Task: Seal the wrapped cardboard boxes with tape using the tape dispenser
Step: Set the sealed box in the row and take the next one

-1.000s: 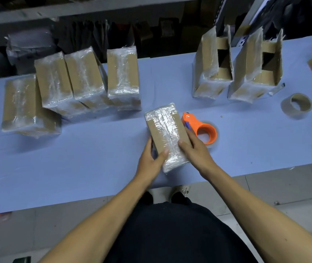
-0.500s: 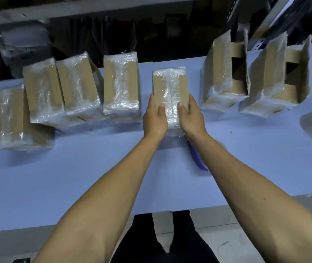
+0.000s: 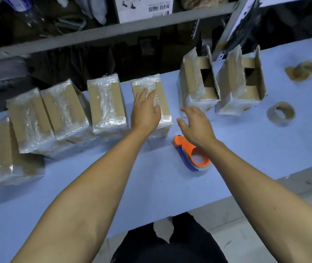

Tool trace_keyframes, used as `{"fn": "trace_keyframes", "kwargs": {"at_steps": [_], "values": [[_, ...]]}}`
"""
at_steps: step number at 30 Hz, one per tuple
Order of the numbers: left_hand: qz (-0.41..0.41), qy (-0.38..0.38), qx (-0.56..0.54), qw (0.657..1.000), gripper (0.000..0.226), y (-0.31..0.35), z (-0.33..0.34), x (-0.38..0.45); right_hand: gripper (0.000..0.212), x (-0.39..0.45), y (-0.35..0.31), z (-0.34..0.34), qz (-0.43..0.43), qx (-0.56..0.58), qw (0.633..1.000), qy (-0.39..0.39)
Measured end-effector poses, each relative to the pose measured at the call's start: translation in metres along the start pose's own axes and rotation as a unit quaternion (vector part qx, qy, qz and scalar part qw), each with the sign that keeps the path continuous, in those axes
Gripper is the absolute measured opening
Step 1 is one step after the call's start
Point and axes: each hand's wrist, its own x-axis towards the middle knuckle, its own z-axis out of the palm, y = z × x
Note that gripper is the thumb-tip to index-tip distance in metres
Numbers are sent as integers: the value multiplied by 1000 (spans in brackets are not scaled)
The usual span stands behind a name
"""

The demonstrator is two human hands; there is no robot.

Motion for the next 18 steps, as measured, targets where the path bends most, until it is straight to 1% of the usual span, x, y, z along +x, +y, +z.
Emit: {"fn": "trace_keyframes", "kwargs": {"at_steps": [3, 6, 9, 11, 14, 16, 18], "values": [[78, -76, 117, 987, 55, 25, -1, 9, 45, -16, 23, -32, 40, -86, 995, 28], [133, -99, 195, 967, 60, 50, 7, 13, 46, -19, 40, -59, 62, -133, 987, 58], [169, -109, 241, 949, 64, 70, 21, 18, 48, -10, 57, -76, 59, -138, 986, 73], [177, -114, 263, 942, 66, 81, 33, 26, 51, 3, 68, -82, 46, -121, 989, 67], [183, -116, 273, 937, 64, 94, 52, 39, 57, 26, 84, -81, 11, -104, 994, 32], [187, -121, 268, 937, 59, 98, 66, 46, 53, 39, 95, -76, -23, -97, 995, 11], [189, -132, 215, 949, 46, 98, 76, 51, 42, 47, 104, -70, -59, -72, 996, 5]]}}
